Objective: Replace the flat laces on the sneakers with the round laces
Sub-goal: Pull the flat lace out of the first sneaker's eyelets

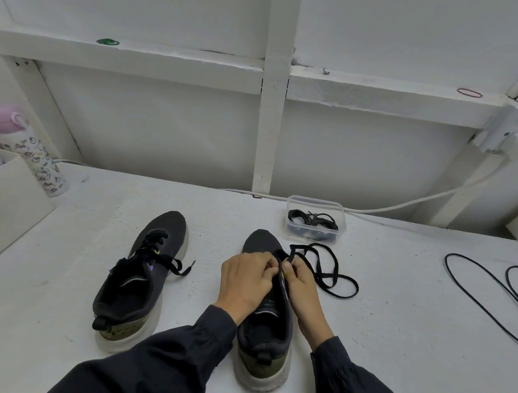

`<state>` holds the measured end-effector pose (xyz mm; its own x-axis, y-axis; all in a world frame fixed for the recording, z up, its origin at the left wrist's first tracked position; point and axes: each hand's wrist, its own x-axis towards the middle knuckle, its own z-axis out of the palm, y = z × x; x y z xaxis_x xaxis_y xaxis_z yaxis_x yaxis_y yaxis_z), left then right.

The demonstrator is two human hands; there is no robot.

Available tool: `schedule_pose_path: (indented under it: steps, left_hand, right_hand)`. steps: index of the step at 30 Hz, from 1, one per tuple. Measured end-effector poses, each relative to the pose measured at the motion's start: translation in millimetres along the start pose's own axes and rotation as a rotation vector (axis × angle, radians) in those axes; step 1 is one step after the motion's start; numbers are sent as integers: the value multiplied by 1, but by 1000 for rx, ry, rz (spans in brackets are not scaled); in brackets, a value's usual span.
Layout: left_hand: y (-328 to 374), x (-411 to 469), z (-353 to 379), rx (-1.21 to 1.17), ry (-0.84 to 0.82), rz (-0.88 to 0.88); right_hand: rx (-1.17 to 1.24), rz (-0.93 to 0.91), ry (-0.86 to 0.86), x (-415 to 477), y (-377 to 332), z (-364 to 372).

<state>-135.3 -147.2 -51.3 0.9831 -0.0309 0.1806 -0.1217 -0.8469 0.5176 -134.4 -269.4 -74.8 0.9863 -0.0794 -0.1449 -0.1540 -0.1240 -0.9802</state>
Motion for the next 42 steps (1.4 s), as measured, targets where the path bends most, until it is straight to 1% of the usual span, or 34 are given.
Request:
schedule_pose_path:
  steps: [4, 6, 8, 10, 12, 15, 16, 18, 21, 24, 27, 30, 32, 34, 36, 39, 42]
  left_hand:
    - [-2, -2, 1, -44, -4, -12]
    - [-3, -2, 0, -90, 4, -34]
    - [-3, -2, -1, -119, 7, -51]
    - [-3, -2, -1, -174, 9, -59]
    - [-5, -3, 0, -304, 34, -69]
    - [-19, -6, -2, -579, 152, -119]
    - [-26, -8, -3, -625, 168, -134]
    - [-38, -12, -4, -648, 132, -120]
    - [-49, -17, -2, -636, 67, -72]
    - [-50, -16, -3, -584, 65, -48]
    - [-47, -10, -4, -443, 82, -21]
    - [-43, -6, -9, -286, 70, 11]
    - [-40, -3, -12, -182, 33, 56]
    - [-37, 0, -14, -95, 0, 127]
    - [-37, 3, -15, -57, -25, 172]
    - [-35, 9, -18, -79, -83, 135]
    - [-33, 17, -15, -22, -76, 147]
  right_hand:
    - [-98, -9, 41, 4, 1, 2]
    - [-3, 30, 56, 6, -1, 0]
    - [109, 74, 31, 7, -4, -3]
    - [140, 85, 18, 5, -6, -6]
    - [169, 82, 37, 3, -4, -9]
    - [209, 94, 145, -2, 4, -18]
    - [192, 108, 183, -4, 8, -22]
    - [131, 136, 231, -9, 14, -30]
    - [65, 109, 271, -19, 15, -33]
    - [95, -19, 291, -27, 7, -28]
    - [72, -97, 171, -31, -4, -17]
    - [44, -56, 25, -32, -7, -1]
    - [18, -21, 7, -32, -6, 6]
    - [-9, -30, -27, -33, -3, 9]
    - [-28, -28, -65, -37, -3, 12]
    - [9, -10, -79, -43, -5, 15]
    - [42, -16, -84, -43, -8, 15]
